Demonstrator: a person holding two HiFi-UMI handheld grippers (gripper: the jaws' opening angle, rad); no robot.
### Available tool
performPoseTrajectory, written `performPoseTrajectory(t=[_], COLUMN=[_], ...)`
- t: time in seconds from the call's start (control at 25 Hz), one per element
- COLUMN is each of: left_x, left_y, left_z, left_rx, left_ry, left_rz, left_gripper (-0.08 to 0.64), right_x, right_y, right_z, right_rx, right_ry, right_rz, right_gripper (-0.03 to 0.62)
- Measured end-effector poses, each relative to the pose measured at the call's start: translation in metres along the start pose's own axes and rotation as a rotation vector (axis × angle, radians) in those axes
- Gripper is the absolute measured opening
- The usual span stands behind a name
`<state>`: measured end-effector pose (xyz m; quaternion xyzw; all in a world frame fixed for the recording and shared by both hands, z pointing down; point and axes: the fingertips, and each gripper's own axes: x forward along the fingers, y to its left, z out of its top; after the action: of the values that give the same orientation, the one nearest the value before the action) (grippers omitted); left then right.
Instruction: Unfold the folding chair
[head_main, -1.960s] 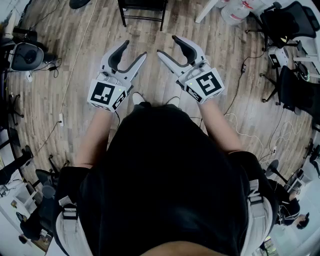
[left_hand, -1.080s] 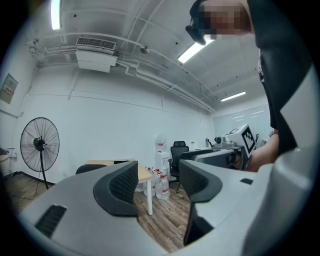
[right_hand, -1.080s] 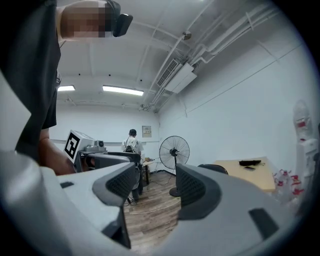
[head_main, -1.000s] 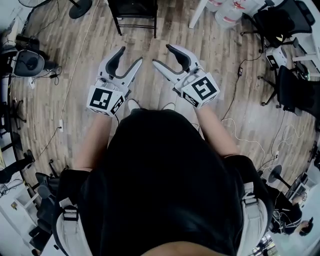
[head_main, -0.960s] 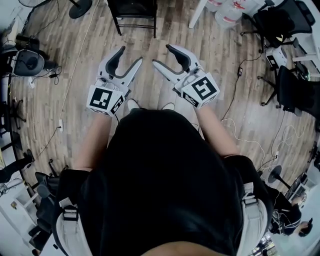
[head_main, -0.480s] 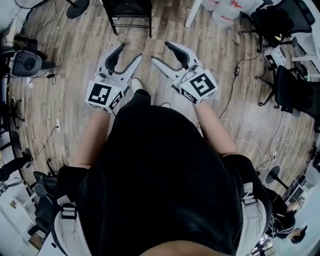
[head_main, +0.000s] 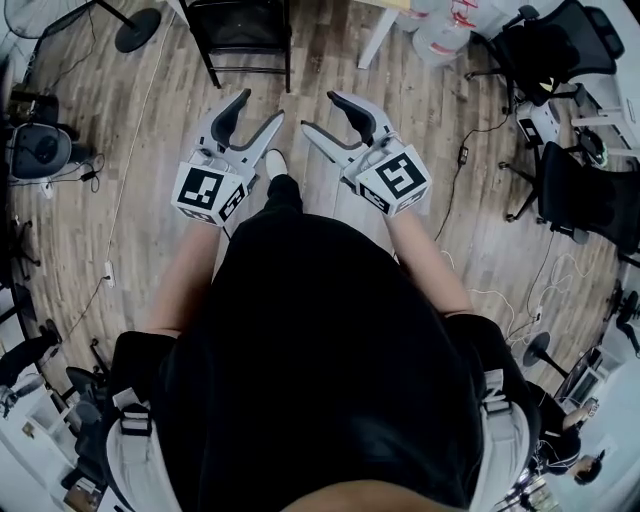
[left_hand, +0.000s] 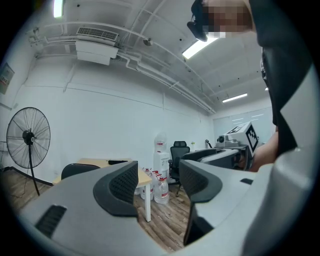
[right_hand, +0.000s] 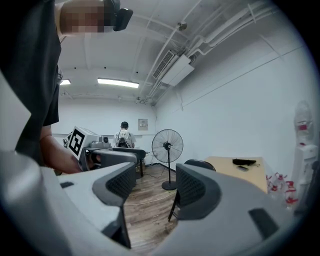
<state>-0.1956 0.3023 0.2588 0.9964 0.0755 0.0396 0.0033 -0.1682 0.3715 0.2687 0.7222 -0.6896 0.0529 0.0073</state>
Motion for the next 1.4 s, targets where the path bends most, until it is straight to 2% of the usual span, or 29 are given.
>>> performPoseTrajectory(t=[0.24, 0.44, 0.64, 0.96, 1.24, 1.4], left_x=[0.061, 0.097, 0.123, 0.151, 0.188, 0.216], left_y=[0.094, 0.183, 0.251, 0.331, 0.371, 0.391], left_z=[0.008, 0.011, 0.01, 0.003, -0.002, -0.003], left_rx=[-0.003, -0.01, -0.025, -0.045, -0.065, -0.06], left_ry=[-0.003, 0.002, 0.01, 0.021, 0.032, 0.043], left_rz=[-0.021, -0.028, -0.022, 0.006, 0.071, 0.13], left_gripper=[0.252, 0.252, 0.251, 0.25, 0.25, 0.25], right_x=[0.09, 0.181, 0.248, 0.32, 0.355, 0.379], right_y=[-0.066, -0.105, -0.138, -0.179, -0.231, -0.273], right_z=[0.009, 0.019, 0.024, 0.021, 0.018, 0.018], right_rx=[0.01, 0.012, 0.016, 0.021, 0.014, 0.013], right_ry=[0.027, 0.042, 0.057, 0.09, 0.11, 0.105], right_rz=[-0.002, 0.017, 0.035, 0.056, 0.103, 0.16], right_gripper=[0.252, 0.252, 0.252, 0.252, 0.252, 0.252])
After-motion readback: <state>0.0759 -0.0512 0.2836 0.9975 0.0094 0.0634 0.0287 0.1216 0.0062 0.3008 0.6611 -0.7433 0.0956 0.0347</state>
